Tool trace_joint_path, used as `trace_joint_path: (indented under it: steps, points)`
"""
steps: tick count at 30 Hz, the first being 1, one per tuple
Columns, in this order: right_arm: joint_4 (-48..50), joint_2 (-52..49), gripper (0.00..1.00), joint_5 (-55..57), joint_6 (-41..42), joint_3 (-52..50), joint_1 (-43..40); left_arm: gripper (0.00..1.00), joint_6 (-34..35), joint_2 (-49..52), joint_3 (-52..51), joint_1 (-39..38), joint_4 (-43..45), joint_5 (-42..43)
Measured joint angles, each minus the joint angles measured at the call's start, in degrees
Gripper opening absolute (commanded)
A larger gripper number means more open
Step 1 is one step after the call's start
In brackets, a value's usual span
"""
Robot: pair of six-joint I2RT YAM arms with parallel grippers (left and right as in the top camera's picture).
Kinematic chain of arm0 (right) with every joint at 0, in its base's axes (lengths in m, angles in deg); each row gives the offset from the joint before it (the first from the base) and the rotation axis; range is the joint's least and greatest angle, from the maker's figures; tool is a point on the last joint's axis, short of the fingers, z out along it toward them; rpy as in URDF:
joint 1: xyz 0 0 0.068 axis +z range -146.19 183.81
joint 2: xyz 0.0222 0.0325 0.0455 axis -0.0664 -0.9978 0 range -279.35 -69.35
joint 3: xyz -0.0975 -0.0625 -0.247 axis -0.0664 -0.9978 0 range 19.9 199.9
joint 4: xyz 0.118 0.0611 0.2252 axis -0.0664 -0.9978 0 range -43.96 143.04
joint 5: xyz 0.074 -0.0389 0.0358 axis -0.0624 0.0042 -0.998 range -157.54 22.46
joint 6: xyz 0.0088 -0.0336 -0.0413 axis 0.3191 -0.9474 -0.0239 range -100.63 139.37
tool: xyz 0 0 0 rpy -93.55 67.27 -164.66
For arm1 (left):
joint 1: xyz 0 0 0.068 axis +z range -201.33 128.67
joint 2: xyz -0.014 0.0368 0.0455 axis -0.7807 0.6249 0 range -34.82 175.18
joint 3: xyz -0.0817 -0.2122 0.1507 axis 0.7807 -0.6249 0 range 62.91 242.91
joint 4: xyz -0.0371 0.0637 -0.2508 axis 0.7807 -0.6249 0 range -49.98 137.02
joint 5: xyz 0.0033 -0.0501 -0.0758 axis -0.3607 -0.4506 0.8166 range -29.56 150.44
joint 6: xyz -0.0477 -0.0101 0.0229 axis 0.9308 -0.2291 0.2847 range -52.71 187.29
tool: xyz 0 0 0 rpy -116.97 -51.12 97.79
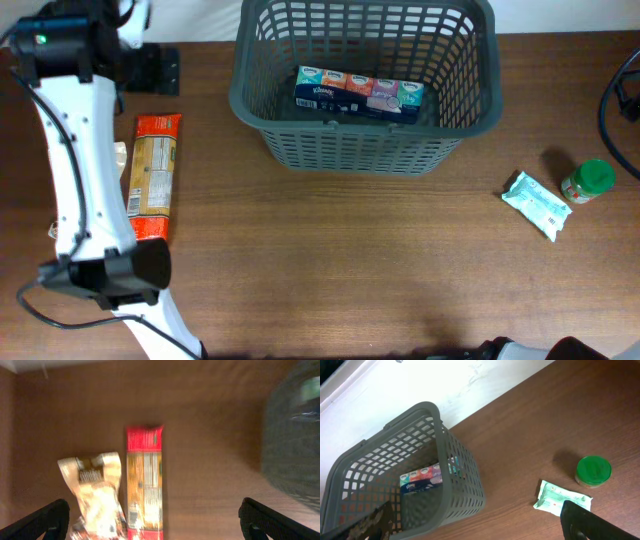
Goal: Pack container
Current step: 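Grasp the orange pasta packet with the left gripper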
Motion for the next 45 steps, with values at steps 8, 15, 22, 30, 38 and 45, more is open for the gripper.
trace_joint_path:
  steps: [8, 15, 22, 30, 38, 45]
  points:
    - [0.02, 0.00, 0.99, 0.00, 0.07, 0.00, 0.00, 0.99, 2.93, 3.04, -17.31, 5.16, 3.37, 1.95]
    - [0.02, 0.00, 0.99, 0.00, 0.02, 0.00, 0.00, 0.99, 0.46, 9.49, -31.28, 6.82, 11.34, -3.10]
    - [0.02, 0.00, 0.99, 0.00, 0.04, 0.00, 0.00, 0.99, -2.69, 14.21, -34.29, 9.03, 17.49, -5.88]
    - [0.00, 0.00, 0.99, 0.00, 0.04, 0.00, 0.00, 0.99, -4.52, 17.00, -34.29, 10.05, 18.62, -3.87]
    - [0.02, 0.00, 0.99, 0.00, 0.04, 0.00, 0.00, 0.83, -5.92, 18.23, -34.07, 10.34, 18.60, -0.85]
    - [0.00, 0.00, 0.99, 0.00, 0.02, 0.00, 0.00, 0.02, -5.86, 18.18, -33.00, 10.23, 17.16, -0.66]
